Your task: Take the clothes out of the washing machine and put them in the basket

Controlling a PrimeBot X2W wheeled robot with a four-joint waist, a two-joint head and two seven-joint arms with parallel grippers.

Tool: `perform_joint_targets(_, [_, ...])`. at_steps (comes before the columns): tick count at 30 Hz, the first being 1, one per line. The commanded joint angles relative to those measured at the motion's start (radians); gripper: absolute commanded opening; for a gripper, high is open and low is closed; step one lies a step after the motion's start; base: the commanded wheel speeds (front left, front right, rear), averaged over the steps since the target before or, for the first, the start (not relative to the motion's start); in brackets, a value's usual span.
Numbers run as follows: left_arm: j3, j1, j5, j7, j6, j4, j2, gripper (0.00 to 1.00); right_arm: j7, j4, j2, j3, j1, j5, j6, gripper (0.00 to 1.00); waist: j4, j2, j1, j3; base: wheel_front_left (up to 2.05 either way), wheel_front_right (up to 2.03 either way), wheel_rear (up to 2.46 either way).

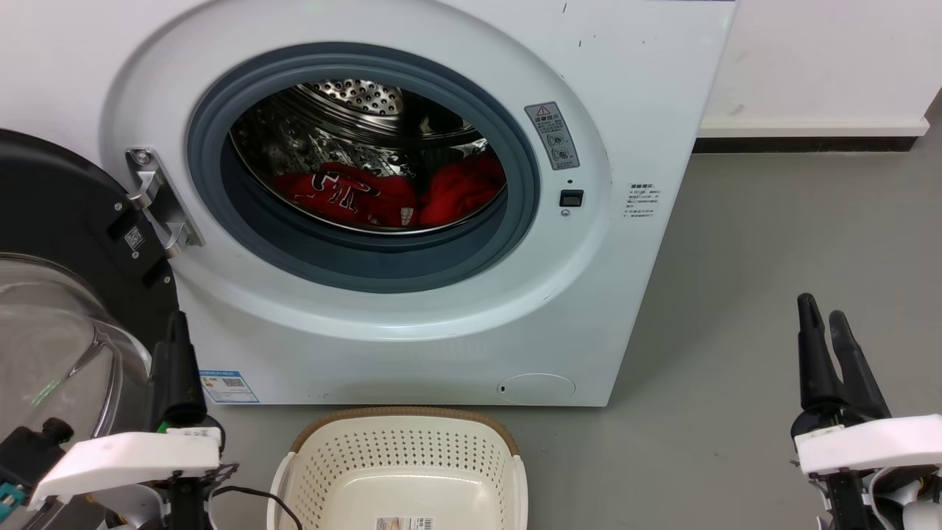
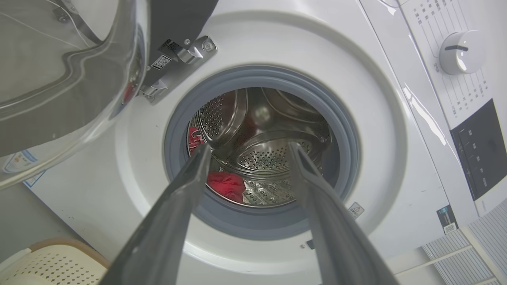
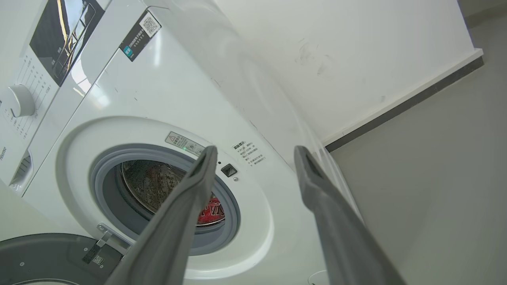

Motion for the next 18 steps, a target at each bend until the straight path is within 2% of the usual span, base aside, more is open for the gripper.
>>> perform_joint_targets(1, [-0.012,0.003,0.045,-0.01,0.007,-0.035,0.002,1.0,-0.011,-0.036,-0.003,0.011,-0.005,-0.055,0.0,1.0,0.0,-0.0001,0.0,0.001,0.0,0.0,0.0])
perform_joint_targets(4, [-0.04,0.015,0.079,-0.02,0.007,-0.049,0.002,1.0,-0.021,-0.059,-0.003,0.03,0.001,-0.126,0.0,1.0,0.0,-0.0001,0.0,0.001,0.0,0.0,0.0])
perform_joint_targets(10, [-0.079,0.03,0.18,-0.04,-0.032,-0.063,0.002,1.0,-0.04,-0.092,-0.003,0.053,0.011,-0.24,0.0,1.0,0.0,-0.0001,0.0,0.002,0.0,0.0,0.0])
perform_joint_targets(18, [-0.13,0.04,0.357,-0.063,0.006,-0.116,0.003,1.0,-0.064,-0.118,-0.003,0.065,0.02,-0.377,0.0,1.0,-0.003,-0.0001,0.0,0.004,0.0,0.0,0.0])
